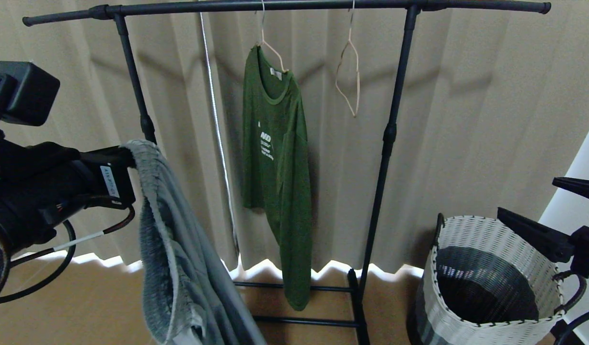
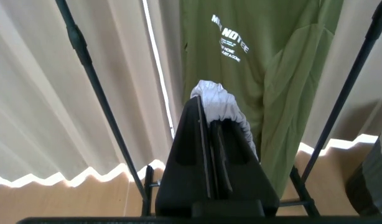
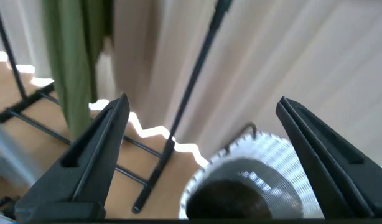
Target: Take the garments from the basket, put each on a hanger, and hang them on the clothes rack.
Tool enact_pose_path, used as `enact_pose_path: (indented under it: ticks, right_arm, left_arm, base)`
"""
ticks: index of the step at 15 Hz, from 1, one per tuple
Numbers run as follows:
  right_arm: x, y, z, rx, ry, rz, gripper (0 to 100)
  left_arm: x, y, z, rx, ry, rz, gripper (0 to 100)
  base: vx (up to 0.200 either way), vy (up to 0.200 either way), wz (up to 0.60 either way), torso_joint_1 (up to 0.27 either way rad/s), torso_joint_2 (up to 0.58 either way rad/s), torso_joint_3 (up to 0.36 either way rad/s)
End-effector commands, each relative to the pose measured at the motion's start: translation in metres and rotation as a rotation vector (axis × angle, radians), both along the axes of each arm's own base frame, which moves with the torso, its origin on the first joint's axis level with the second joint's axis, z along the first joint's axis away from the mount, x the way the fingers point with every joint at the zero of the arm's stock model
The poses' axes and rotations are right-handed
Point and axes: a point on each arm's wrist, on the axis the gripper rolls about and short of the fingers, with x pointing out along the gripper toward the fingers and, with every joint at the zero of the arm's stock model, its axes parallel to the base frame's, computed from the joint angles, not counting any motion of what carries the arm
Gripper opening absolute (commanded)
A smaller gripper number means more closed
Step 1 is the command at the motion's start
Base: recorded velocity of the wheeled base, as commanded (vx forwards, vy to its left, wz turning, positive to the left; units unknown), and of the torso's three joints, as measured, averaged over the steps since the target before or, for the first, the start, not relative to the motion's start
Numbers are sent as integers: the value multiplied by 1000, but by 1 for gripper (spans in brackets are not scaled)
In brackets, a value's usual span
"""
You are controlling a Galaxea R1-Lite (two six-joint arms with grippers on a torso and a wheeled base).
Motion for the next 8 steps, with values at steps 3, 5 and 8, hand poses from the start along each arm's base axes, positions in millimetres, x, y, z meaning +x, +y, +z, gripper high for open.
enact_pose_path:
  ticks: [3, 5, 8]
  right_arm:
    - [-6, -12, -7, -13, 6, -77, 100]
    - [-5, -14, -11, -18, 31, -101, 100]
    - [-2, -17, -20, -37, 62, -174, 100]
  left_arm:
    - [-1, 1, -1, -2, 0, 0, 0]
    - [-2, 1, -3, -1, 6, 0, 0]
    - [-2, 1, -3, 0, 7, 0, 0]
  base:
    - [0, 0, 0, 0, 0, 0]
    - [0, 0, 0, 0, 0, 0]
    - [0, 0, 0, 0, 0, 0]
